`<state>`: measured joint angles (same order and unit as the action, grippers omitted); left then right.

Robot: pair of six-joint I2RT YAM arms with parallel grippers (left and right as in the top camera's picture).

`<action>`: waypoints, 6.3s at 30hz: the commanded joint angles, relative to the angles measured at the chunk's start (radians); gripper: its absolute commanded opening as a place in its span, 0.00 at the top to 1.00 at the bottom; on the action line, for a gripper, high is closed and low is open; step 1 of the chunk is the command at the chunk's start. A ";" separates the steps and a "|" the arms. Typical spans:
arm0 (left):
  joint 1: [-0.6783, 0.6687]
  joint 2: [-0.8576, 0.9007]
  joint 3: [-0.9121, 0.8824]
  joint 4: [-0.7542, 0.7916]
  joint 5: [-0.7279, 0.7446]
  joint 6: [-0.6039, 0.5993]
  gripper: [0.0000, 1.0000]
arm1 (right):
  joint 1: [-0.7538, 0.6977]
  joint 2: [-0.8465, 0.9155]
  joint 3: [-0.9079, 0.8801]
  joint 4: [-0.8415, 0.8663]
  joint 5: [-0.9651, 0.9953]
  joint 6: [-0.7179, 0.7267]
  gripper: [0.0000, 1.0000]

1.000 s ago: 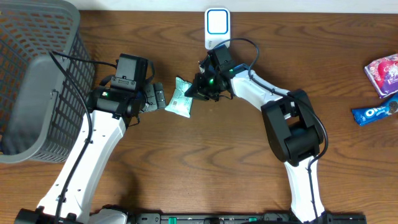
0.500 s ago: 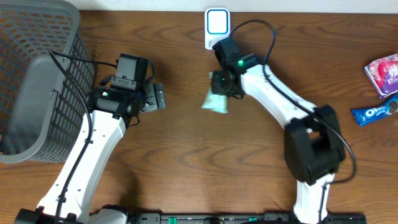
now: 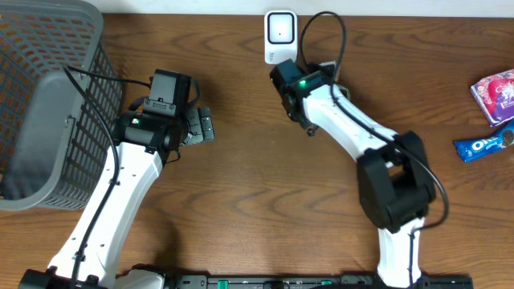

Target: Scan the item barcode

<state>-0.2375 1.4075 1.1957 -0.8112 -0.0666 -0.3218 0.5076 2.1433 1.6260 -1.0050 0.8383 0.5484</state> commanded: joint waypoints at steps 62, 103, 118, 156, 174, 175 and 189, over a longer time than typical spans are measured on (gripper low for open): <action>0.003 0.005 0.008 -0.003 -0.013 -0.013 0.02 | -0.179 0.076 0.277 0.151 -1.038 -0.183 0.99; 0.003 0.005 0.008 -0.003 -0.013 -0.013 0.02 | -0.615 -0.078 0.374 0.017 -0.404 0.071 0.95; 0.003 0.005 0.008 -0.003 -0.013 -0.013 0.02 | -0.813 -0.026 0.373 -0.144 -0.367 0.072 0.01; 0.003 0.005 0.008 -0.003 -0.013 -0.013 0.02 | -0.369 -1.033 -0.293 -0.395 -0.733 -0.085 0.01; 0.003 0.005 0.008 -0.003 -0.013 -0.013 0.02 | -0.369 -1.264 -0.468 -0.518 -0.874 -0.086 0.01; 0.003 0.005 0.008 -0.003 -0.013 -0.013 0.02 | -0.369 -1.264 -0.468 -0.518 -0.874 -0.086 0.01; 0.003 0.005 0.008 -0.003 -0.013 -0.013 0.02 | -0.369 -1.265 -0.468 -0.518 -0.874 -0.086 0.01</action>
<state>-0.2375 1.4075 1.1957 -0.8112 -0.0666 -0.3218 0.1333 0.8814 1.1637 -1.5219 -0.0307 0.4770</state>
